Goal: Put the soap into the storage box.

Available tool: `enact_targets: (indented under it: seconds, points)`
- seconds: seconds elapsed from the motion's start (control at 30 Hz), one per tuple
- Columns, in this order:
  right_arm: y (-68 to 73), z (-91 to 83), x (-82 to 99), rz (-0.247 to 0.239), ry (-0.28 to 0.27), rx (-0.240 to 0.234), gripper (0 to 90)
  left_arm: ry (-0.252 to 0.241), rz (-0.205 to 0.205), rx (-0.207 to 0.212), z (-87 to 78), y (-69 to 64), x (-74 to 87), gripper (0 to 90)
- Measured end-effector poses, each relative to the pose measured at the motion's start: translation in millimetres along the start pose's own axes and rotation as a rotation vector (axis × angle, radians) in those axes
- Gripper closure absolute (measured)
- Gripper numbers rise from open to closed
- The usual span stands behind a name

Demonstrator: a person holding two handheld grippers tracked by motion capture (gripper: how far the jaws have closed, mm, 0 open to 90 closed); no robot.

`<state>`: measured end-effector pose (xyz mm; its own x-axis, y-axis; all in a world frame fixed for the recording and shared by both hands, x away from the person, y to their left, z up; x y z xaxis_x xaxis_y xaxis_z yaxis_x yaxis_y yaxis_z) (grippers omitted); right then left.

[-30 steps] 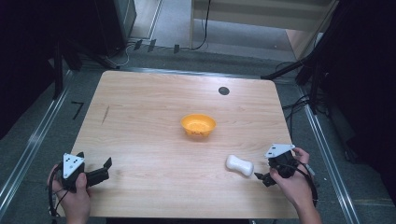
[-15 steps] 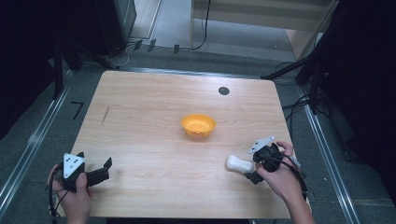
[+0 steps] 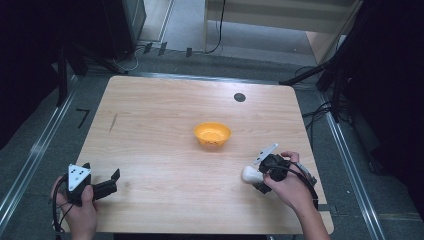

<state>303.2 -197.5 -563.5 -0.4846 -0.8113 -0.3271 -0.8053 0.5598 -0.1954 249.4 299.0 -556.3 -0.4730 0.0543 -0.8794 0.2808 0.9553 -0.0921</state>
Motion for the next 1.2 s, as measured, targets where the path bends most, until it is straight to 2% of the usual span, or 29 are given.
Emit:
enact_targets:
  seconds: [0.27,0.4,0.47,0.57,0.8,1.07,1.2]
  points:
    - [3.9,4.6,-5.9,-0.015,0.027,-0.028,35.8,-0.001,-0.001,0.001,0.0,0.0,0.0,1.2]
    - [4.9,9.6,-5.2,-0.024,0.058,-0.021,42.5,0.000,-0.001,0.001,0.1,0.0,0.0,1.2]
    - [3.8,11.8,-4.8,-0.025,0.061,-0.009,44.9,0.000,-0.001,0.001,0.0,0.1,0.0,1.2]
    - [3.9,13.3,-4.7,-0.024,0.054,-0.030,47.5,0.000,-0.001,0.001,0.0,0.0,0.0,1.2]
    - [2.2,13.7,-2.7,-0.020,0.032,-0.058,47.9,0.000,0.002,0.000,0.1,-0.2,0.0,1.2]
    - [2.3,14.2,-4.2,-0.042,0.047,-0.056,48.0,0.001,-0.001,0.003,-0.1,0.1,0.1,1.2]
    - [2.4,14.0,-5.4,-0.029,0.064,-0.060,48.9,0.001,-0.002,0.003,0.1,0.2,0.1,1.2]
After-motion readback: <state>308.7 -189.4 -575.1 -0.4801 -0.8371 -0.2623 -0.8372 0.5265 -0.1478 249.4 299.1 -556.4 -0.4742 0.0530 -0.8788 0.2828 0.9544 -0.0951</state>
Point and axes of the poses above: each handheld gripper's, and its own axes: z roughly forward along the jaws, x roughly out of its underside, y roughly to its left, the point moved 7 cm from there along z, roughly forward along the jaws, and after that the axes turned 10 degrees about x, right-handed, at the moved point
